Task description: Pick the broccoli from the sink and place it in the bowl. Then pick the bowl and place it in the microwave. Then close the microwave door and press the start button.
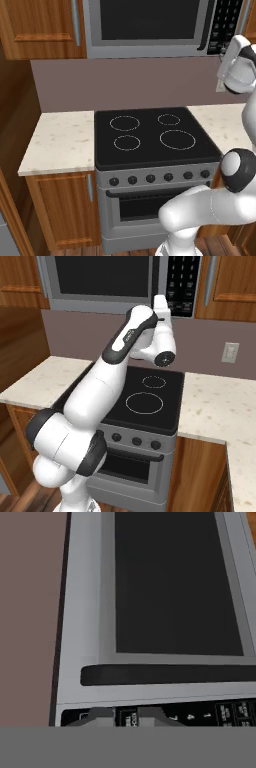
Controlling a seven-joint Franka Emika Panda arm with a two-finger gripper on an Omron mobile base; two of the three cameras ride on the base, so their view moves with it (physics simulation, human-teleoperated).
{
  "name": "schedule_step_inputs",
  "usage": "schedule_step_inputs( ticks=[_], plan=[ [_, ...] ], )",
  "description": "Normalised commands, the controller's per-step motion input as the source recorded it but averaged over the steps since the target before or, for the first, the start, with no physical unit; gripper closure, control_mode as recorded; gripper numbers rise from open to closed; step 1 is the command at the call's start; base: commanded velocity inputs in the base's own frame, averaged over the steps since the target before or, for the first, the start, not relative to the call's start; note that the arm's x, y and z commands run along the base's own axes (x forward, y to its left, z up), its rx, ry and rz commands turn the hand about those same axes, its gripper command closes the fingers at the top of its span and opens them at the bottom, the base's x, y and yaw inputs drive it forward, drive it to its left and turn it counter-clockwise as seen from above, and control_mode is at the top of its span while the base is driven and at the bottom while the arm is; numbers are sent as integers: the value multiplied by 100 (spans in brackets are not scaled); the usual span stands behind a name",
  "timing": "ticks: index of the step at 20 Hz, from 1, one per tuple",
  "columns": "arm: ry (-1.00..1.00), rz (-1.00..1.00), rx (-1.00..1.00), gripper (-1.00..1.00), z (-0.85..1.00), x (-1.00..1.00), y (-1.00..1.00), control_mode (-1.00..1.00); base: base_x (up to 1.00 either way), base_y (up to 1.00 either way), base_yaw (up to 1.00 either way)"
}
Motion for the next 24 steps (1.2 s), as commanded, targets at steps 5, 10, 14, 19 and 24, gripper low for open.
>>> schedule_step_inputs(
  ticks=[5, 10, 14, 19, 24],
  plan=[
    [0, 0, 0, 100, 0, 14, -32, -100, 0, 0, 0],
    [0, 0, 2, 100, 0, 16, -28, -100, 0, 0, 0],
    [1, 0, 1, 100, 0, 21, -1, -100, 0, 0, 0],
    [1, 0, 1, 100, 0, 11, 0, -100, 0, 0, 0],
    [0, 0, 0, 100, 20, 6, 0, -100, 0, 0, 0]
  ],
)
